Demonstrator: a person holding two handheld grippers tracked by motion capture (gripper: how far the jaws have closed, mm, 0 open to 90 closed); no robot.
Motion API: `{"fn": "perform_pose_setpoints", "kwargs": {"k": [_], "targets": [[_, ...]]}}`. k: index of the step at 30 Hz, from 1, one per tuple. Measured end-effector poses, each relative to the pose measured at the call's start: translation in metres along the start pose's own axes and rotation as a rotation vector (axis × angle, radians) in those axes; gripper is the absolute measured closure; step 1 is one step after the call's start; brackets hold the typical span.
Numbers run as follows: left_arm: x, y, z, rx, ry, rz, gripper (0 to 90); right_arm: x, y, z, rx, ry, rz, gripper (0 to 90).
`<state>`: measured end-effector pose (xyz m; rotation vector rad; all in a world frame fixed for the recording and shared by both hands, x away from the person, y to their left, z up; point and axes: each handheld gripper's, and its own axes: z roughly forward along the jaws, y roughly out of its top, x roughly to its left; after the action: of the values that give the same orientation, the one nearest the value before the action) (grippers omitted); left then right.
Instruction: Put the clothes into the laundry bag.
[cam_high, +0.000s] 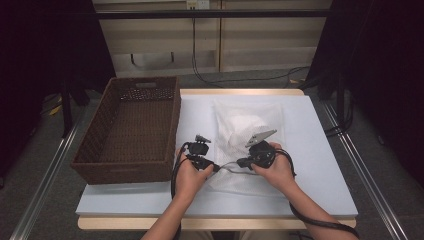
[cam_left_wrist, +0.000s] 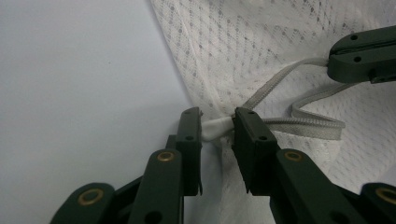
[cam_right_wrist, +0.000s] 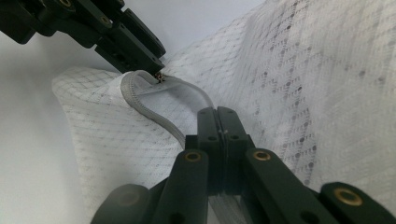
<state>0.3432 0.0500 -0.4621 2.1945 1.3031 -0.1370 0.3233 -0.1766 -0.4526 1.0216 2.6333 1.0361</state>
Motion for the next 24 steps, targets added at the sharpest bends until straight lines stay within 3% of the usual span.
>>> {"fn": "perform_pose_setpoints", "kwargs": {"k": [2,3,4,8,18,20,22,24], "targets": [[0.0,0.0,-0.001,-0.012,-0.01,-0.008,73.6,0.0,0.0,0.0,-0.002,0.002,-0.002,90.0],[0.0,0.001,-0.003,-0.022,-0.038,-0.017,80.9,0.0,0.0,0.0,-0.006,0.005,-0.005,90.0],[-0.001,0.002,-0.005,-0.029,-0.043,-0.022,82.0,0.0,0.0,0.0,-0.007,0.008,-0.001,90.0],[-0.003,0.006,-0.009,-0.021,-0.024,0.002,81.9,0.001,0.001,0.0,-0.004,0.012,-0.003,90.0],[-0.002,0.003,0.002,-0.019,0.023,0.061,57.8,0.0,0.0,0.0,-0.002,0.016,-0.002,90.0],[-0.004,0.003,0.002,-0.009,0.034,0.066,58.8,0.0,0.001,0.0,-0.005,0.017,-0.005,90.0],[-0.006,0.003,0.003,-0.003,0.026,0.058,65.5,0.0,0.001,0.001,-0.005,0.017,-0.006,90.0],[-0.008,0.003,0.003,0.006,0.044,0.071,71.7,0.001,0.001,0.001,-0.002,0.016,0.001,90.0]]}}
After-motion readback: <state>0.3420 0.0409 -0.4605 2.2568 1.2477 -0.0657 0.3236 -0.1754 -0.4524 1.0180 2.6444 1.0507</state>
